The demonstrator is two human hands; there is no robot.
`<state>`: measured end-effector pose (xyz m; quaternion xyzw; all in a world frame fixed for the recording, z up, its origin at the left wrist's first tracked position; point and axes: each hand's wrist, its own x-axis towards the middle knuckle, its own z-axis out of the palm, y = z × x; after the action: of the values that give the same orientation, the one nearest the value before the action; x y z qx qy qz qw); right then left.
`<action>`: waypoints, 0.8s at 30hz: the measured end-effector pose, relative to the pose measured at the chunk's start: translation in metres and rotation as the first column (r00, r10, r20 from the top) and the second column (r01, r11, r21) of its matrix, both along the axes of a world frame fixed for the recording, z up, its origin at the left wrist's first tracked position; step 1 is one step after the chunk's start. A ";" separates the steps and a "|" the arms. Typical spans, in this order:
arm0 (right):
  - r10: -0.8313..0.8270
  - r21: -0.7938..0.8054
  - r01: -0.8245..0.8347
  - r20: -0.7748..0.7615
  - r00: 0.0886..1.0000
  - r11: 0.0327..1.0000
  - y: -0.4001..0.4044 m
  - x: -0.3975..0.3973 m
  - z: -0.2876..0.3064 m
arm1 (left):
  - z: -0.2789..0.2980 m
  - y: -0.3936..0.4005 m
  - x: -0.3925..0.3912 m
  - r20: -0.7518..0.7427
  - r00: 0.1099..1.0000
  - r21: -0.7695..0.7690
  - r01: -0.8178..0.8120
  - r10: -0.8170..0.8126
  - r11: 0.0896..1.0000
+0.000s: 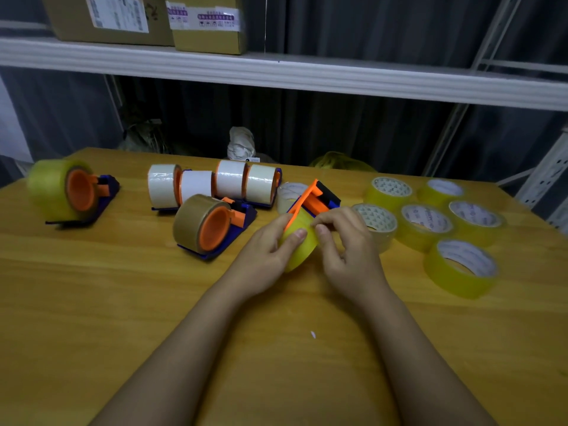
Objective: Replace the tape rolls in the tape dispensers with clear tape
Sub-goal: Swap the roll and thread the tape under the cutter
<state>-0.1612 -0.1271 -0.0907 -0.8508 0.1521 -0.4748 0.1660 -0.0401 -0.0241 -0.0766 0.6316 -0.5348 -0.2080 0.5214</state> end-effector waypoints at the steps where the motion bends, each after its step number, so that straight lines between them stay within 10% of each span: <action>1: 0.024 0.000 -0.024 -0.001 1.000 1.000 0.000 -0.001 0.000 | 0.001 0.002 0.000 -0.009 1.000 -0.020 0.004 -0.004 1.000; 15: 0.071 0.331 -0.085 0.055 0.996 0.940 0.003 0.000 0.003 | 0.001 0.004 0.000 0.000 1.000 -0.027 -0.029 0.029 0.999; 24: -0.061 0.033 0.059 0.053 0.997 0.998 0.002 0.001 0.000 | -0.005 0.002 0.002 -0.035 0.999 0.024 -0.020 0.021 1.000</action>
<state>-0.1603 -0.1254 -0.0903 -0.8301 0.1805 -0.4999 0.1689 -0.0386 -0.0219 -0.0816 0.6395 -0.5166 -0.2199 0.5252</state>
